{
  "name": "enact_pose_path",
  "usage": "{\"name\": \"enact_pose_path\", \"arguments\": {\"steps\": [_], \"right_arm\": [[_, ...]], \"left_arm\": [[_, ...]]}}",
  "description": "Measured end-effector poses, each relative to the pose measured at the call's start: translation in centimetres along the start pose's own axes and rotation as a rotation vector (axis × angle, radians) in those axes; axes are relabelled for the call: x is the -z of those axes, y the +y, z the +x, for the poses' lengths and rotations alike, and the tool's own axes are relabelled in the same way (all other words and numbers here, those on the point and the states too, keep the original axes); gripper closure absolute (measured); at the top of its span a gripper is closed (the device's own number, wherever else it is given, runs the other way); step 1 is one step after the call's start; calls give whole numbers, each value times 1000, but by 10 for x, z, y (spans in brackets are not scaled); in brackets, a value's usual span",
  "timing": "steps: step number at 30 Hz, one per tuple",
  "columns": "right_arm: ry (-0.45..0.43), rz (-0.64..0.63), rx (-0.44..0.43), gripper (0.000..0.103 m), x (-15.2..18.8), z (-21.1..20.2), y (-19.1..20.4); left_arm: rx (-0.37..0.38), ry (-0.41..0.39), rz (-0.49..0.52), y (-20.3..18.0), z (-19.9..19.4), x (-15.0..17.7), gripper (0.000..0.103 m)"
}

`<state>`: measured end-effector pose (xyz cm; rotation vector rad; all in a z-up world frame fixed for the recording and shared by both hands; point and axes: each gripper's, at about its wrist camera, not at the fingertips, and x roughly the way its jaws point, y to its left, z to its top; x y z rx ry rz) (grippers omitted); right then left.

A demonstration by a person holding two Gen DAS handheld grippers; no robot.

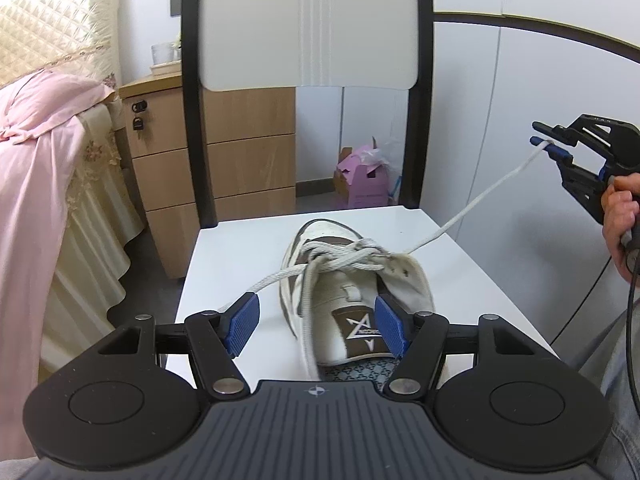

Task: Lace up shoes with both hands
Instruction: 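Grasp the white lace end and lift it high with the right gripper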

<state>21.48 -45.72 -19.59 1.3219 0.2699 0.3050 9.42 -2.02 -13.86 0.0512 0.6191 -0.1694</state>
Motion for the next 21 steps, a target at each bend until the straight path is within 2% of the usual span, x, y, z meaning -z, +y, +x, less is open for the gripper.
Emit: {"name": "enact_pose_path", "arguments": {"steps": [2, 4, 7, 13, 19, 21], "right_arm": [[6, -16, -6, 100, -4, -3, 1], [50, -60, -6, 100, 0, -2, 9], [173, -176, -15, 100, 22, 7, 29], [444, -400, -70, 100, 91, 23, 70], [654, -483, -125, 100, 142, 37, 88], [700, -477, -143, 100, 152, 39, 91]], "left_arm": [[11, -11, 9, -3, -1, -1, 35], [25, -25, 18, -7, -3, -2, 35], [49, -52, 37, -13, -5, -3, 35], [112, -123, 47, -18, -13, -4, 35], [148, -193, 60, -23, -19, -2, 36], [135, -207, 64, -26, -19, -1, 44]]}}
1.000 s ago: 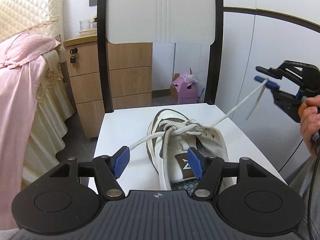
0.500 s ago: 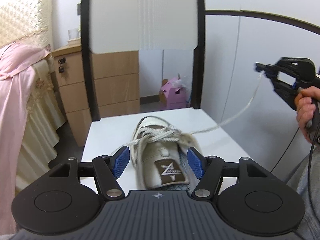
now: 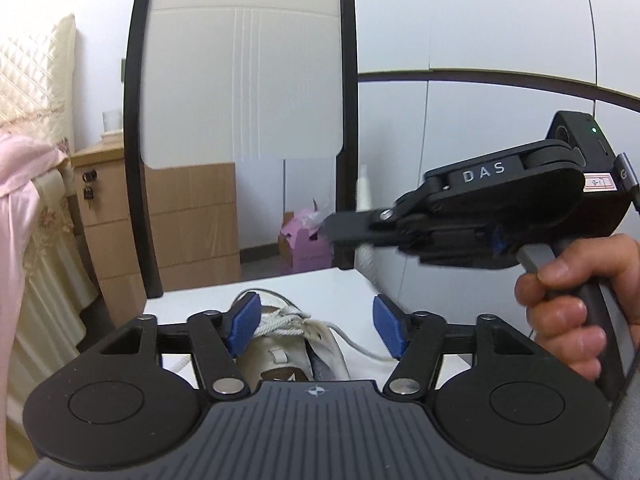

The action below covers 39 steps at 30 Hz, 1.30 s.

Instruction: Lace up shoes with both hands

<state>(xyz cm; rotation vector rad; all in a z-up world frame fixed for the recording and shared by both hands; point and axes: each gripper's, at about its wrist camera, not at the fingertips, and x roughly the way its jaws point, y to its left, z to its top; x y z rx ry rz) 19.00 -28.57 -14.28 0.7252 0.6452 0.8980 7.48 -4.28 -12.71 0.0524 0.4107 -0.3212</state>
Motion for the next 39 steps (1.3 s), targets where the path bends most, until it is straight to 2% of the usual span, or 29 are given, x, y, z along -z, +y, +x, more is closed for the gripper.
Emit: {"name": "enact_pose_path", "arguments": {"steps": [5, 7, 8, 9, 14, 19, 25, 30, 34, 37, 39], "right_arm": [[72, -10, -47, 100, 7, 14, 12], [96, -14, -54, 100, 9, 19, 16], [106, -14, -52, 99, 10, 22, 16], [108, -16, -47, 99, 10, 22, 17], [82, -1, -21, 97, 7, 22, 16], [18, 45, 8, 97, 1, 12, 7], [-42, 63, 1, 100, -5, 2, 4], [-71, 31, 28, 100, -8, -1, 7], [-40, -77, 102, 100, -17, 9, 11], [41, -244, 204, 100, -24, 27, 17], [115, -308, 224, 100, -26, 43, 15]], "left_arm": [[28, 1, 25, -8, 1, 2, 65], [37, -11, 20, -9, 1, 1, 84], [45, -9, 15, -8, 1, 1, 97], [43, -2, 5, -7, 2, 1, 99], [80, 24, 16, -7, 7, 2, 100], [99, 46, 43, -11, 8, 4, 100], [106, 57, 43, -11, 9, 3, 100], [64, 70, 28, -10, 9, 4, 98], [46, 80, 22, 0, 3, 6, 92], [9, 77, -3, 17, -1, 6, 80], [-24, 74, -17, 28, -3, 6, 74]]}}
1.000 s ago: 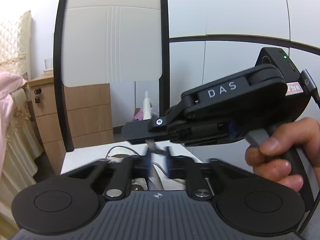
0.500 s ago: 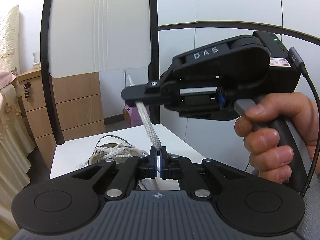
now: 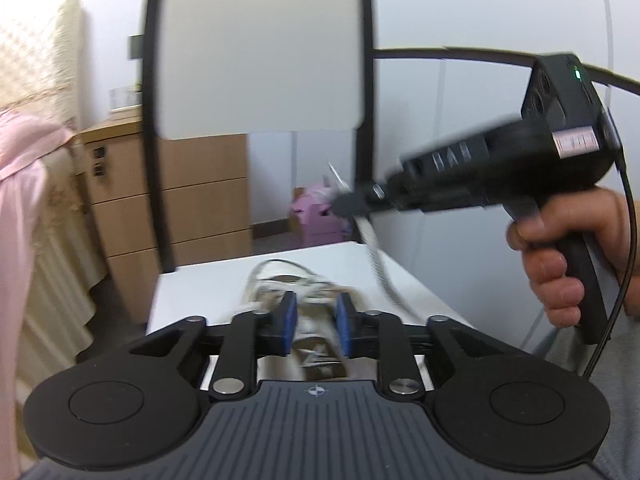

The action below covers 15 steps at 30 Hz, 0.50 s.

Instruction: Lace up shoes with both hands

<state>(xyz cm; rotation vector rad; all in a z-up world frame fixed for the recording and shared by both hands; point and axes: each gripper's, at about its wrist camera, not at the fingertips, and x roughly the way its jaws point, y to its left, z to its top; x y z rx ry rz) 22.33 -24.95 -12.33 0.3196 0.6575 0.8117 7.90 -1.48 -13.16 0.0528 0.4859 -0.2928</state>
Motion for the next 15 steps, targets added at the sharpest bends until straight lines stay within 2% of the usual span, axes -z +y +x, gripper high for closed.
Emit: {"name": "enact_pose_path", "arguments": {"steps": [2, 6, 8, 10, 15], "right_arm": [[72, -33, -17, 100, -1, 15, 1], [215, -210, -40, 100, 0, 39, 20], [282, -304, -53, 100, 0, 49, 29], [340, -366, -62, 100, -1, 55, 34], [465, -459, -83, 100, -9, 66, 41]], "left_arm": [[-38, 4, -3, 9, 1, 0, 72], [-80, 51, 8, 25, 13, 2, 72], [-46, 66, -9, 30, 18, 3, 73], [-9, 90, -57, 38, 22, 4, 78], [89, 148, -276, 67, 31, 10, 80]]}}
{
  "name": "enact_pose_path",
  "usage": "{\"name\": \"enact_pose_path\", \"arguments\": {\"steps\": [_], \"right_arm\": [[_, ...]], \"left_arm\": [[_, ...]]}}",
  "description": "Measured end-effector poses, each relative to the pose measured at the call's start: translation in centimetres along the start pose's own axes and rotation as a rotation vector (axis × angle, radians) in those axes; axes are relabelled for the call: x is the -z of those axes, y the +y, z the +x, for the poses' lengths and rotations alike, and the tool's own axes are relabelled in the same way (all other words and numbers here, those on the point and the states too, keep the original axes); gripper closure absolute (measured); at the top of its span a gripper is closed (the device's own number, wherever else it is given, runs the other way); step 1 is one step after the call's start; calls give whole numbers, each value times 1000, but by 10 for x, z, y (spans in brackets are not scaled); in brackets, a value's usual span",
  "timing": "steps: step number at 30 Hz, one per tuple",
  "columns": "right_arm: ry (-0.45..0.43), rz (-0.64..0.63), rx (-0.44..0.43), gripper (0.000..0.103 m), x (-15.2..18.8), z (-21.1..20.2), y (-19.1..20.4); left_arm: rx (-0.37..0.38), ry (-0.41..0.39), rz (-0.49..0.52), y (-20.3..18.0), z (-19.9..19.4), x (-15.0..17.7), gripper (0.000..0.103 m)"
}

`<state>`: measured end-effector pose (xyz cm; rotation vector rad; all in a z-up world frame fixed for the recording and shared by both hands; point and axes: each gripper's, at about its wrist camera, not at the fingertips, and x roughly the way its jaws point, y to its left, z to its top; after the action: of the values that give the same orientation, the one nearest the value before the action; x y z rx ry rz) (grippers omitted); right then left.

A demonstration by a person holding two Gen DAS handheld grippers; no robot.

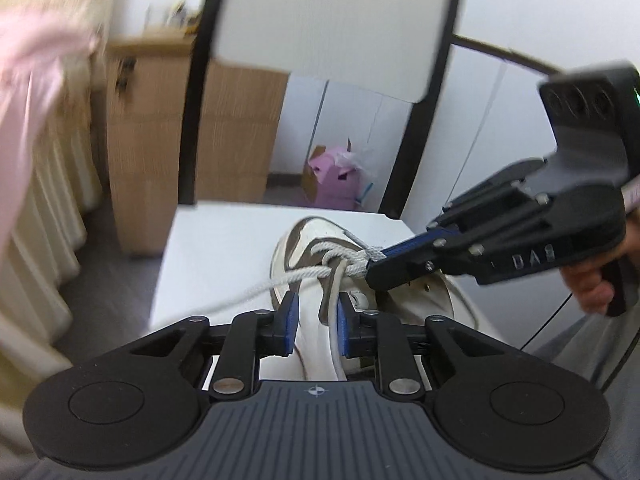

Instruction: Lace up shoes with both hands

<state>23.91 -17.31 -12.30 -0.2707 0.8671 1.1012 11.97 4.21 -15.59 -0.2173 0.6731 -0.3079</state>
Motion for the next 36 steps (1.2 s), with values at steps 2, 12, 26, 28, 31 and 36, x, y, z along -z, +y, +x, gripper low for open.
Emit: {"name": "enact_pose_path", "arguments": {"steps": [2, 12, 26, 28, 31, 36], "right_arm": [[33, -21, -18, 100, -4, 2, 0], [117, -37, -62, 100, -4, 6, 3], [128, 69, -47, 100, -4, 11, -9], [130, 52, -43, 100, -5, 12, -8], [137, 31, -30, 100, -6, 14, -6], [145, -3, -13, 100, -7, 17, -3]], "left_arm": [[47, 22, -111, 14, 3, 0, 80], [171, 61, -422, 55, 11, 2, 80], [157, 58, -406, 53, 17, 0, 80], [157, 59, -406, 53, 17, 0, 80], [150, 61, -390, 51, 16, 0, 80], [145, 65, -378, 50, 16, -1, 80]]}}
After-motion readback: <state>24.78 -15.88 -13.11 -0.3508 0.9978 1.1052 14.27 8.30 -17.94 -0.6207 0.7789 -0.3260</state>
